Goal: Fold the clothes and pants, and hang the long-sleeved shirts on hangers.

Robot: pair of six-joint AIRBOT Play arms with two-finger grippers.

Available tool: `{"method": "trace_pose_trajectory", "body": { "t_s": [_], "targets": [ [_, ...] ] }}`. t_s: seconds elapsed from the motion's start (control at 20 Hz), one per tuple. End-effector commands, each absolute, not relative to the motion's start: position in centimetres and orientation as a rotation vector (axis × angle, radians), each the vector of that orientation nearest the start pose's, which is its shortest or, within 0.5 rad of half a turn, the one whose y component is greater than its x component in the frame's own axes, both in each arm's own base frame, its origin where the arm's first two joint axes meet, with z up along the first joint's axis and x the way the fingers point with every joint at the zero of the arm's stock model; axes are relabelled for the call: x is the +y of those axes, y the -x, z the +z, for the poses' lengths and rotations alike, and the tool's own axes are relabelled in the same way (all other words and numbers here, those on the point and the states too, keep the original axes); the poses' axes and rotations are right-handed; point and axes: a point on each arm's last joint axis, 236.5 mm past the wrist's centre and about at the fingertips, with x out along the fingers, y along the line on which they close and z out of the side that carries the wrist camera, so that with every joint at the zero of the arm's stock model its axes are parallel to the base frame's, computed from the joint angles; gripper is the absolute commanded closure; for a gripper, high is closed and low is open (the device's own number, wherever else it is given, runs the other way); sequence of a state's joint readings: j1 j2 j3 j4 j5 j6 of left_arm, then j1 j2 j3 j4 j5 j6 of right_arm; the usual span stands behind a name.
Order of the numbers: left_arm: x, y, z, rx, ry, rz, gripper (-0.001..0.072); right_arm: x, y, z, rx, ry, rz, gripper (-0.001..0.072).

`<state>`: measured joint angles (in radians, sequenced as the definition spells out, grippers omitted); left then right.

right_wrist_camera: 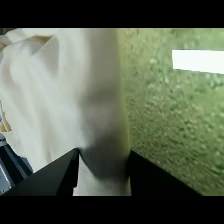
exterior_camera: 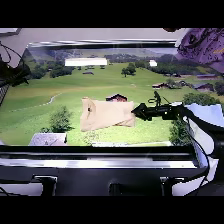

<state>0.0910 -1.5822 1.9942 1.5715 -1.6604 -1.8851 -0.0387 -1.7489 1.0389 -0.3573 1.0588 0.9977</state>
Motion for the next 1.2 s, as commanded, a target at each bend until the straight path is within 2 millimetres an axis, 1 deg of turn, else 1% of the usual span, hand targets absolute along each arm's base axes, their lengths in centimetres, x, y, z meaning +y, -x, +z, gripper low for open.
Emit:
{"method": "trace_pose_trajectory", "body": {
  "t_s": [0.0, 0.05, 0.1, 0.15, 0.2, 0.25, 0.35, 0.45, 0.55, 0.65, 0.8, 0.9, 1.0, 1.1, 1.15],
  "targets": [
    [4.1, -44.4, 14.0, 1.227, 0.338, 0.284, 0.0691, 18.4, -41.9, -10.0, 1.28, -0.897, 0.555, 0.039],
    [4.1, -44.4, 14.0, 1.227, 0.338, 0.284, 0.0691, 18.8, -41.8, -9.9, 1.28, -0.903, 0.563, 0.0568],
    [4.1, -44.4, 14.0, 1.227, 0.338, 0.284, 0.0691, 19.4, -41.8, -9.3, 1.276, -0.925, 0.583, 0.0666],
    [4.1, -44.4, 14.0, 1.227, 0.338, 0.284, 0.0691, 19.8, -42.2, -8.2, 1.249, -0.943, 0.616, 0.0688],
    [4.1, -44.4, 14.0, 1.227, 0.338, 0.284, 0.0691, 20.0, -43.1, -6.8, 1.208, -0.956, 0.634, 0.0689],
    [4.1, -44.4, 14.0, 1.227, 0.338, 0.283, 0.0691, 19.6, -44.4, -5.2, 1.159, -0.943, 0.632, 0.0689],
    [4.1, -44.1, 13.9, 1.237, 0.338, 0.285, 0.0691, 18.2, -47.8, -1.8, 1.074, -0.919, 0.6, 0.0689],
    [4.1, -43.9, 13.9, 1.249, 0.337, 0.286, 0.0691, 15.9, -51.1, 1.9, 0.992, -0.891, 0.568, 0.0689],
    [4.1, -43.8, 13.8, 1.252, 0.337, 0.287, 0.0691, 12.3, -54.1, 5.3, 0.911, -0.852, 0.496, 0.0689],
    [4.1, -43.8, 13.8, 1.252, 0.337, 0.287, 0.0691, 7.6, -56.6, 8.2, 0.827, -0.826, 0.392, 0.0689],
    [4.1, -43.8, 13.8, 1.252, 0.337, 0.287, 0.0691, -0.6, -58.8, 12.1, 0.699, -0.818, 0.229, 0.0689],
    [4.1, -43.8, 13.8, 1.252, 0.337, 0.287, 0.0691, -5.9, -59.2, 14.3, 0.62, -0.825, 0.137, 0.069],
    [4.1, -43.8, 13.8, 1.252, 0.337, 0.287, 0.0691, -10.7, -59.0, 16.3, 0.548, -0.835, 0.064, 0.069],
    [4.1, -43.8, 13.8, 1.252, 0.337, 0.287, 0.0691, -15.0, -58.1, 17.7, 0.489, -0.866, -0.01, 0.069],
    [4.1, -43.8, 13.8, 1.252, 0.337, 0.287, 0.0691, -16.6, -57.5, 18.1, 0.47, -0.881, -0.039, 0.069]
  ]
}}
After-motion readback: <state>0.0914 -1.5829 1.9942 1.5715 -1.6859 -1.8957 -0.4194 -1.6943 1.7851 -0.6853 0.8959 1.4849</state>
